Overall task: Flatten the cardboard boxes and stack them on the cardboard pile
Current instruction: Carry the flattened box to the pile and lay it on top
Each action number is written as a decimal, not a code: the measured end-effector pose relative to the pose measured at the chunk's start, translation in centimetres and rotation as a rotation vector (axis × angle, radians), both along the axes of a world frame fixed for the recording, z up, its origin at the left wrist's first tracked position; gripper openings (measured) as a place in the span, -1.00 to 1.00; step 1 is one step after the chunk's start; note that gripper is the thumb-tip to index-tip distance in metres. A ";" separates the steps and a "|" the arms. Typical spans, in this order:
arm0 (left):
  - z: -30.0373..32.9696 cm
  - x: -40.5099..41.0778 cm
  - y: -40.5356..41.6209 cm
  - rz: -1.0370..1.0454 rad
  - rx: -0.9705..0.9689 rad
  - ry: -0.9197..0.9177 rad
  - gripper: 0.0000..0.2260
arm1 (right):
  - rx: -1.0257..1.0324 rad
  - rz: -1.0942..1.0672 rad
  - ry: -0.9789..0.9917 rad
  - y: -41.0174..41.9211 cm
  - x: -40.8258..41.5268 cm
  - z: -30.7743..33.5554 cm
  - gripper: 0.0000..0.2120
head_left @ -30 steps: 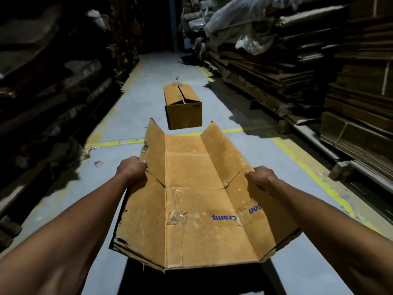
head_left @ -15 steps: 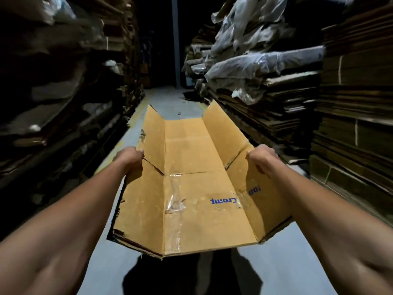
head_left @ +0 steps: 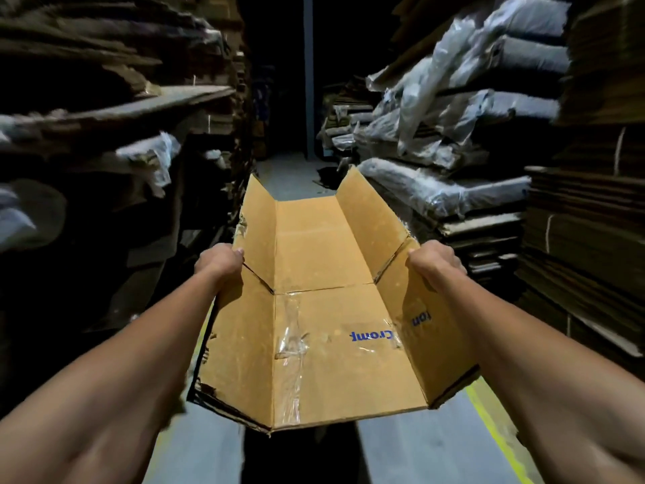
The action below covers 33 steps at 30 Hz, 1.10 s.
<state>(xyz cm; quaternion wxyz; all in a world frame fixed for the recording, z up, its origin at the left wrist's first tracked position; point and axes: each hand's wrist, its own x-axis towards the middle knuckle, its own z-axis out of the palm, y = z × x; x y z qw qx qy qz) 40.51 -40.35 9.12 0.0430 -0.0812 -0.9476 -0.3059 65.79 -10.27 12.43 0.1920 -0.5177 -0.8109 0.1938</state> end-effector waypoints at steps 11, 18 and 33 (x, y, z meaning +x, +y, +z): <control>36.5 -3.2 -4.2 -0.044 0.070 -0.070 -0.63 | -0.044 0.051 0.130 -1.6 -4.5 34.9 -0.74; 56.0 -0.2 -10.4 -0.176 0.410 -0.292 -0.74 | -0.157 0.141 0.315 -4.5 -8.4 51.9 -0.56; 71.1 -15.4 -33.0 -0.017 0.221 -0.014 -0.72 | -0.306 0.346 0.591 -20.0 -33.4 66.2 -0.48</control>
